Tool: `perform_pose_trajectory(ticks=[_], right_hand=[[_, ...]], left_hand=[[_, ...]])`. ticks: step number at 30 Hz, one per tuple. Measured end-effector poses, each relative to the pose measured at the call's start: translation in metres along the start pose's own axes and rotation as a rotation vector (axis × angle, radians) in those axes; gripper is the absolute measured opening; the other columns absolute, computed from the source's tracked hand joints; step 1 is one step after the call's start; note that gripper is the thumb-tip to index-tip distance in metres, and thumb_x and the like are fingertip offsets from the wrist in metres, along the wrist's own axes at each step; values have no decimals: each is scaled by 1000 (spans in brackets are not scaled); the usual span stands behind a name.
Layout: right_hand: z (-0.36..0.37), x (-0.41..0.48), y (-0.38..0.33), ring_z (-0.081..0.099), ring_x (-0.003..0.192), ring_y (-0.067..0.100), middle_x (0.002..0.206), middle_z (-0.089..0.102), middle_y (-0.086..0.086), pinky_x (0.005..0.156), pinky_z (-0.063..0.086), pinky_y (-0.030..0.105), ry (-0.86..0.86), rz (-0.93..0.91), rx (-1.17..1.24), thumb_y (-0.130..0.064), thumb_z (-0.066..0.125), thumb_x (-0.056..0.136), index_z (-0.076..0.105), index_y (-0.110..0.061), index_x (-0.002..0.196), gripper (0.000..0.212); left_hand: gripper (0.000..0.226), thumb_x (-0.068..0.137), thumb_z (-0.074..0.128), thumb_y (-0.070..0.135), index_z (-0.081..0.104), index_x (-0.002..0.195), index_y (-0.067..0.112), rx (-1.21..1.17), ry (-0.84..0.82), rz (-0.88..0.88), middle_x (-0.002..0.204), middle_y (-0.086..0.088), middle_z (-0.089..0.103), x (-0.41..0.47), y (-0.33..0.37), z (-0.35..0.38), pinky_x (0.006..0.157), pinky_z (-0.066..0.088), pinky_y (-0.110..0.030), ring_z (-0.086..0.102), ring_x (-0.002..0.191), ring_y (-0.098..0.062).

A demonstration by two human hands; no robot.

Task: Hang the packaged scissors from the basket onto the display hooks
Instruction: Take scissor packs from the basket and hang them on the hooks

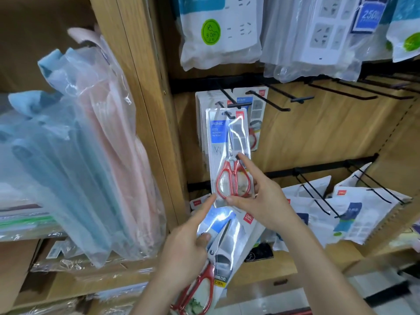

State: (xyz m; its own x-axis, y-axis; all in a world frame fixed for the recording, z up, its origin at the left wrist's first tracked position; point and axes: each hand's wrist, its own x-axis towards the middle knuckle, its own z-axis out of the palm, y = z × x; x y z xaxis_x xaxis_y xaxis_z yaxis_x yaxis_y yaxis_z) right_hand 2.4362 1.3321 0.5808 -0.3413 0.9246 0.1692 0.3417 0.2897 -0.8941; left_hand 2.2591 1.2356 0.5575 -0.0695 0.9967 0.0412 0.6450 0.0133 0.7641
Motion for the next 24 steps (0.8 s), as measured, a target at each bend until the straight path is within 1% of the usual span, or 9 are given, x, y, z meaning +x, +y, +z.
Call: perform_pose_trajectory(ticks=[4,7,10,12,14,17,20,22,24], right_hand=[[6,12,-5,61,115,2,131,62,-13,98,53,32,58,0,-90,-27,82,79,21,-44,153,98],[8,31,-6,58,121,15,138,56,-4,101,51,40,81,33,-164,-32,74,86,17,-47,152,89],[3,32,1,45,132,15,143,47,-4,110,40,43,100,71,-43,-45,67,87,16,-58,147,80],[-4,11,6,46,131,10,139,50,-7,104,41,33,187,108,146,-42,64,92,31,-57,143,62],[-10,-18,20,56,122,8,132,61,-8,96,46,30,180,224,317,-52,58,92,47,-53,135,45],[-9,-64,45,63,118,20,130,65,-1,99,51,45,-68,422,494,-74,57,79,51,-37,138,70],[6,-94,55,63,117,36,126,67,15,101,48,56,-175,488,677,-52,68,84,56,-13,135,65],[16,-103,50,66,111,36,118,71,14,100,49,57,-73,421,625,-28,64,95,66,-9,123,34],[18,-105,43,70,99,32,106,75,11,92,55,49,76,352,521,-16,56,98,72,-9,109,21]], left_hand=[[88,92,55,3,28,129,77,-85,-31,-19,125,37,57,-12,-5,5,105,47,-38,55,121,-2],[88,91,55,1,31,128,77,-91,-54,-21,125,43,52,-19,-6,7,106,44,-27,50,124,3],[89,90,55,-4,35,129,73,-159,-9,15,130,45,49,-19,-5,6,105,40,-21,44,129,10],[91,90,54,-7,37,126,75,-238,47,28,133,45,46,-17,-3,3,105,37,-19,41,131,13],[90,90,55,-8,40,125,74,-350,94,16,135,36,52,-12,0,1,109,41,-30,47,131,5],[82,93,57,-4,43,125,71,-527,137,-38,121,11,70,-5,7,5,94,54,-47,67,112,-15],[70,94,61,1,46,129,60,-702,173,-89,104,-4,75,4,15,13,77,59,-47,74,93,-24],[60,93,63,5,46,130,48,-773,193,-148,99,-3,76,8,23,20,75,58,-46,75,89,-25],[42,93,64,7,53,126,30,-832,196,-219,96,-2,77,11,28,24,76,58,-46,75,87,-25]])
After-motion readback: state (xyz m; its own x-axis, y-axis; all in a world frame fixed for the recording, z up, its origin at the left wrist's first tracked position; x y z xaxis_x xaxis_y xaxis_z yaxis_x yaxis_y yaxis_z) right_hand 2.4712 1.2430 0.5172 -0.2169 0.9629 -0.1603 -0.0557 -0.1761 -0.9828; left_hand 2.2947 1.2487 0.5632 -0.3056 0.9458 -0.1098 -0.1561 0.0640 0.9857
